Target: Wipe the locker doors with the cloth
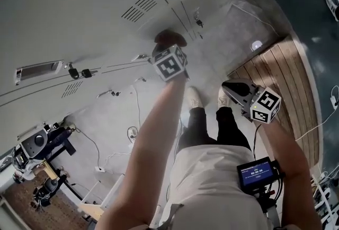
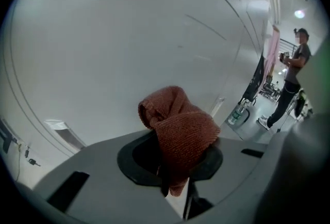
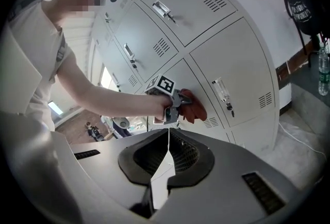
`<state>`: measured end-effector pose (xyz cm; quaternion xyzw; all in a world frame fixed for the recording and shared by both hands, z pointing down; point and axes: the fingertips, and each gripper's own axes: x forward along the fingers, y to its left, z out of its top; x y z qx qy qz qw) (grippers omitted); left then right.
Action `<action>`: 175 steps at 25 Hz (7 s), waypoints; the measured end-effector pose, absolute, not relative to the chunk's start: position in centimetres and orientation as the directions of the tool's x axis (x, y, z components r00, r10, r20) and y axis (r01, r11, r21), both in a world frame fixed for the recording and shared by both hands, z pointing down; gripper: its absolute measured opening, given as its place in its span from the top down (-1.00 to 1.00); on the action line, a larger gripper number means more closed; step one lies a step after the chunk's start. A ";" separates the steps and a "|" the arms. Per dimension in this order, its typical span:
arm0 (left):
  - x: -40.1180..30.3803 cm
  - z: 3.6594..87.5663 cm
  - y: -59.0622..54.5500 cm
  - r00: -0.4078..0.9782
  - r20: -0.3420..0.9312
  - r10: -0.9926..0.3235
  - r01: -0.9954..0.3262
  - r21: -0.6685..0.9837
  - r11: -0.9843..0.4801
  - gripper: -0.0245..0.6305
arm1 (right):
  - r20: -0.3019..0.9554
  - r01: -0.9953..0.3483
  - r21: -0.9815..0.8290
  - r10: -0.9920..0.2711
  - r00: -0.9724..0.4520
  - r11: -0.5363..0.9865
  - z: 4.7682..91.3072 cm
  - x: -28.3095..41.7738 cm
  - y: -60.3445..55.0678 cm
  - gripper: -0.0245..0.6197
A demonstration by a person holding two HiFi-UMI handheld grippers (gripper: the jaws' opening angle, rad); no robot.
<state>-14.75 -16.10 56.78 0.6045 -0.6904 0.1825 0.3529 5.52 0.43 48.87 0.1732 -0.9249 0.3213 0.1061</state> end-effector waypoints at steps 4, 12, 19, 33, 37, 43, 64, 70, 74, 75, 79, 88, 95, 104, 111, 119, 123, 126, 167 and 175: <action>-10.3 56.7 -19.1 0.079 0.690 -0.720 -0.980 0.186 0.071 0.72 | 0.333 -0.421 -0.558 -0.272 -0.903 0.715 49.5 7.3 0.6 0.87; -11.2 57.6 -18.5 0.065 0.745 -0.664 -0.988 0.140 0.059 0.72 | 0.328 -0.420 -0.564 -0.274 -0.904 0.710 49.7 6.6 0.8 0.87; -20.5 59.8 -12.1 -0.106 0.792 -0.601 -0.949 0.100 0.300 0.72 | 0.316 -0.386 -0.560 -0.242 -0.917 0.733 49.5 4.7 0.2 0.87; -32.1 60.7 -3.5 -0.258 0.787 -0.560 -0.821 0.126 0.556 0.72 | 0.316 -0.364 -0.571 -0.212 -0.925 0.736 50.9 3.0 0.9 0.87; -30.9 62.6 -4.5 -0.236 0.805 -0.544 -0.858 0.090 0.506 0.72 | 0.315 -0.366 -0.589 -0.212 -0.925 0.720 52.0 3.3 1.5 0.87; -28.0 63.2 -6.4 -0.234 0.789 -0.568 -0.896 0.051 0.440 0.72 | 0.297 -0.369 -0.624 -0.228 -0.927 0.689 53.9 4.2 2.6 0.87; -8.4 61.4 -19.4 0.124 0.577 -0.807 -0.992 0.068 -0.104 0.72 | 0.259 -0.406 -0.684 -0.318 -0.912 0.607 58.9 6.7 3.0 0.87; -10.1 63.5 -18.8 0.135 0.603 -0.787 -0.989 0.131 -0.070 0.72 | 0.274 -0.387 -0.710 -0.275 -0.921 0.589 60.5 6.1 4.3 0.87; -15.4 65.7 -15.1 0.002 0.659 -0.752 -0.994 0.084 0.071 0.72 | 0.251 -0.372 -0.720 -0.280 -0.927 0.586 60.3 5.1 3.6 0.87; -16.7 66.1 -14.2 -0.032 0.669 -0.742 -0.993 0.064 0.100 0.72 | 0.247 -0.367 -0.721 -0.277 -0.929 0.588 60.2 4.8 3.5 0.87; -20.4 67.2 -11.6 -0.144 0.687 -0.712 -0.984 -0.026 0.175 0.72 | 0.244 -0.357 -0.722 -0.264 -0.933 0.592 60.3 4.2 3.6 0.87; -20.7 67.8 -11.5 -0.235 0.698 -0.676 -0.953 -0.026 0.303 0.72 | 0.215 -0.345 -0.764 -0.288 -0.933 0.546 59.8 5.3 3.3 0.87; -12.4 67.1 -17.1 -0.009 0.644 -0.765 -0.994 0.077 0.077 0.72 | 0.209 -0.363 -0.770 -0.330 -0.921 0.525 59.4 6.2 1.7 0.87; -8.0 70.5 -18.2 0.115 0.647 -0.753 -0.993 0.069 -0.093 0.72 | 0.256 -0.406 -0.763 -0.342 -0.904 0.502 59.6 7.1 2.7 0.87; -15.9 74.1 -16.0 -0.004 0.683 -0.730 -0.997 -0.055 -0.046 0.72 | 0.220 -0.355 -0.730 -0.292 -0.931 0.584 60.6 4.9 0.8 0.87; -23.5 74.1 -9.1 -0.183 0.732 -0.656 -0.981 -0.178 0.075 0.72 | 0.236 -0.350 -0.749 -0.267 -0.934 0.562 59.6 3.5 1.8 0.87; -27.8 72.6 -7.9 -0.223 0.704 -0.674 -0.975 -0.166 0.149 0.72 | 0.197 -0.306 -0.741 -0.243 -0.950 0.598 59.1 2.0 1.3 0.87; -28.7 72.0 -6.5 -0.208 0.695 -0.689 -0.975 -0.090 0.204 0.72 | 0.197 -0.299 -0.741 -0.231 -0.953 0.602 59.0 2.3 2.0 0.87; -24.0 38.9 1.9 0.059 0.268 -0.962 -0.998 0.046 -0.048 0.72 | 0.109 -0.168 -0.332 -0.139 -0.984 0.928 36.6 -3.0 -6.4 0.87; -21.5 36.6 4.2 0.069 0.233 -0.970 -0.996 0.075 -0.053 0.72 | 0.066 -0.126 -0.287 -0.112 -0.992 0.950 32.7 -3.0 -6.0 0.87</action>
